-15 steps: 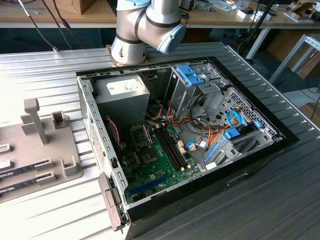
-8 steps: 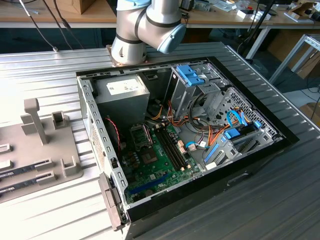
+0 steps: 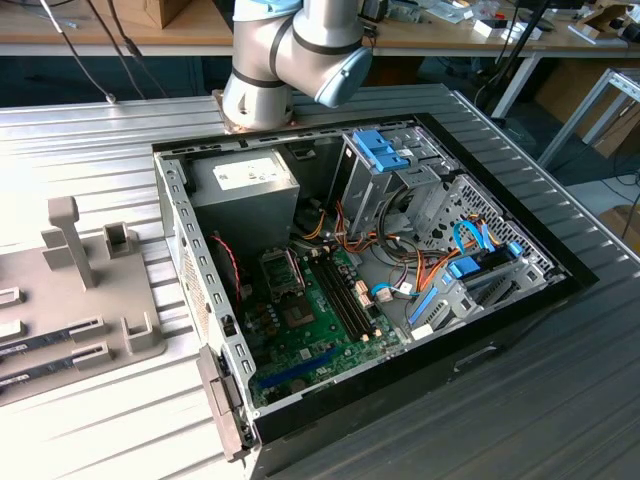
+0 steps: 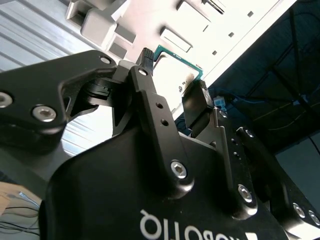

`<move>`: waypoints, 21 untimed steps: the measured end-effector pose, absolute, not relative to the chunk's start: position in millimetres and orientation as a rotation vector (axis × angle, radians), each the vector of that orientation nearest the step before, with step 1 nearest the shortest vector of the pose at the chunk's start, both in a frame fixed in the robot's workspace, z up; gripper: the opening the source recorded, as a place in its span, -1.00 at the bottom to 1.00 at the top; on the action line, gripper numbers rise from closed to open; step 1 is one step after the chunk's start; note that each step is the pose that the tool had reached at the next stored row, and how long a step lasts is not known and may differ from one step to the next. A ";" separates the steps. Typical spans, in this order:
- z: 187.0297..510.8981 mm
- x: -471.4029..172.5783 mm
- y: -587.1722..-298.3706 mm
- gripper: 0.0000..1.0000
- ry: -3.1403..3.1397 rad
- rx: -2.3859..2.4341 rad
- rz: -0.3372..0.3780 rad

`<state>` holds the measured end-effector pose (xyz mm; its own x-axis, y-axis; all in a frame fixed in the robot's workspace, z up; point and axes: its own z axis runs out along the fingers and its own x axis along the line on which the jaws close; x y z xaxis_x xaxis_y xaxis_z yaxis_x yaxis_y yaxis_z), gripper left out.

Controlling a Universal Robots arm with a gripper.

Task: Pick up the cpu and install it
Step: 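Pick up the cpu and move it towards the insertion slot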

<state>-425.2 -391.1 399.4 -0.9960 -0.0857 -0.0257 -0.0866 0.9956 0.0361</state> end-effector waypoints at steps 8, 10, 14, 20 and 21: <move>399.4 -416.4 -391.1 -0.05 3.114 -0.135 0.058; 399.4 -414.0 -391.1 -0.05 3.114 -0.135 0.058; 399.3 -410.4 -391.1 -0.05 3.114 -0.135 0.058; 399.3 -406.3 -391.1 -0.05 3.114 -0.135 0.058; 399.3 -405.1 -391.1 -0.05 3.114 -0.135 0.058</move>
